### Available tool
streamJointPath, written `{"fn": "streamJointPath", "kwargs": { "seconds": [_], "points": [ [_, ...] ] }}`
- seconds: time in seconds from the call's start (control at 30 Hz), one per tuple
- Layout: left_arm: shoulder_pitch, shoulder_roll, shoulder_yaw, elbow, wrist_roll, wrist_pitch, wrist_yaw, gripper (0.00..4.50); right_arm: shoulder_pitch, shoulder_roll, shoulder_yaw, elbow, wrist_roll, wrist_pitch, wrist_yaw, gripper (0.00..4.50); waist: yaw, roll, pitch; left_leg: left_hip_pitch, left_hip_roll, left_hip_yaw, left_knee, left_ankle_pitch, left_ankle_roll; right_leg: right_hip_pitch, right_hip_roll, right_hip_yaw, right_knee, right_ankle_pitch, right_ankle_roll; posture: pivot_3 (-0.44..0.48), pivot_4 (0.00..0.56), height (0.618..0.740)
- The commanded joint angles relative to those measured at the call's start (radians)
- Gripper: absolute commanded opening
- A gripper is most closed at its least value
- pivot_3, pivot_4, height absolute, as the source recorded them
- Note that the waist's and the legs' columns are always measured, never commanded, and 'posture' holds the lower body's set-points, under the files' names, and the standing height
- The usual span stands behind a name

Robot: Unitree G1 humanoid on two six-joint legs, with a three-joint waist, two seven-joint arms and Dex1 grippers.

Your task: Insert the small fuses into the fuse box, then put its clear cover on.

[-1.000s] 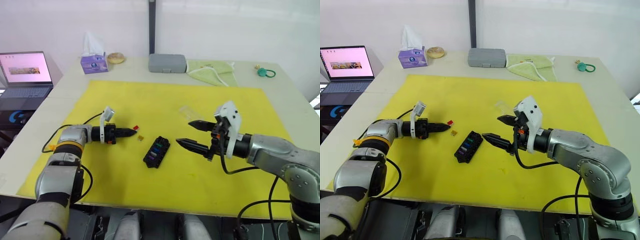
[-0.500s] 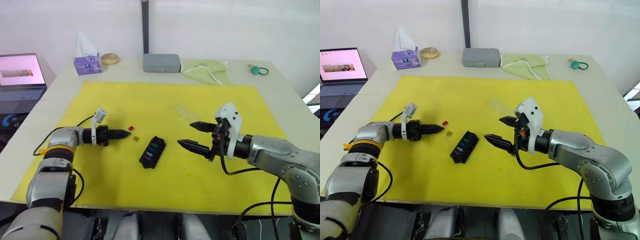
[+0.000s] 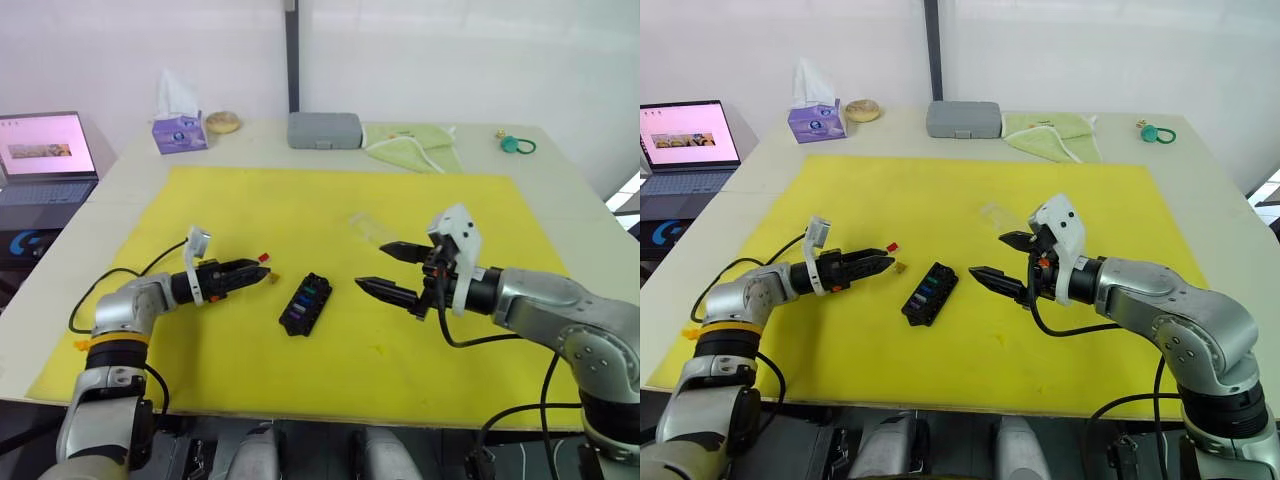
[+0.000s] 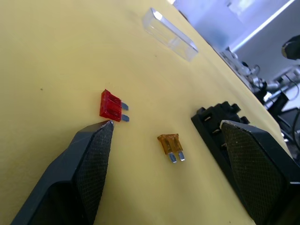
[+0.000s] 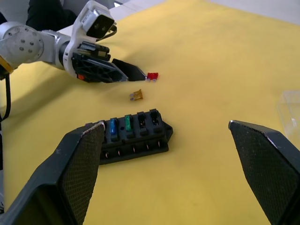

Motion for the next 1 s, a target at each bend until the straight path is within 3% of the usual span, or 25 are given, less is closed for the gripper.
{"fn": "streamJointPath", "kwargs": {
  "seconds": [0.03,0.33,0.57,0.87,0.97,1.0],
  "points": [
    [0.023,-0.031,-0.008,0.021,0.005,0.021,0.103,3.85,-0.017,0.000,-0.006,-0.014,-0.003,-0.018,0.004,4.50,0.001,0.003,-0.002,0.000,0.000,0.000,0.000,0.000,0.000,0.000,0.000,0.000,0.000,0.000,0.000,0.000,0.150,0.737],
    [-0.014,-0.072,-0.045,0.038,-0.003,0.078,0.154,3.85,-0.014,0.006,0.000,-0.016,-0.024,-0.024,-0.006,4.50,0.020,0.008,-0.005,0.001,-0.002,0.000,0.000,0.000,0.000,0.002,-0.001,0.000,-0.001,0.000,0.000,0.000,0.150,0.737],
    [-0.148,-0.080,-0.038,0.193,-0.006,0.317,0.242,3.85,-0.011,0.018,0.000,-0.015,-0.046,-0.035,-0.023,4.50,0.023,0.011,-0.006,0.002,-0.004,-0.005,0.000,0.000,0.000,0.009,0.000,-0.002,-0.007,0.000,-0.001,0.000,0.150,0.737],
    [-0.177,-0.128,-0.017,0.199,0.001,0.253,0.317,3.85,-0.001,0.026,0.001,-0.017,-0.061,-0.043,-0.028,4.50,0.027,0.015,-0.009,0.002,-0.004,-0.007,0.000,0.000,0.000,0.012,-0.001,-0.003,-0.010,-0.001,-0.001,0.000,0.150,0.737],
    [-0.181,-0.140,-0.012,0.214,0.012,0.224,0.352,3.03,-0.002,0.028,0.003,-0.015,-0.064,-0.044,-0.030,4.50,0.036,0.016,-0.010,0.002,-0.005,-0.007,0.000,0.000,0.000,0.013,-0.002,-0.002,-0.012,-0.002,-0.003,0.000,0.150,0.737],
    [-0.184,-0.142,-0.010,0.225,0.015,0.218,0.362,2.52,-0.003,0.028,0.004,-0.014,-0.066,-0.044,-0.030,4.50,0.039,0.016,-0.010,0.002,-0.005,-0.007,0.000,0.000,0.000,0.013,-0.002,-0.002,-0.012,-0.002,-0.003,0.000,0.150,0.737]
  ]
}}
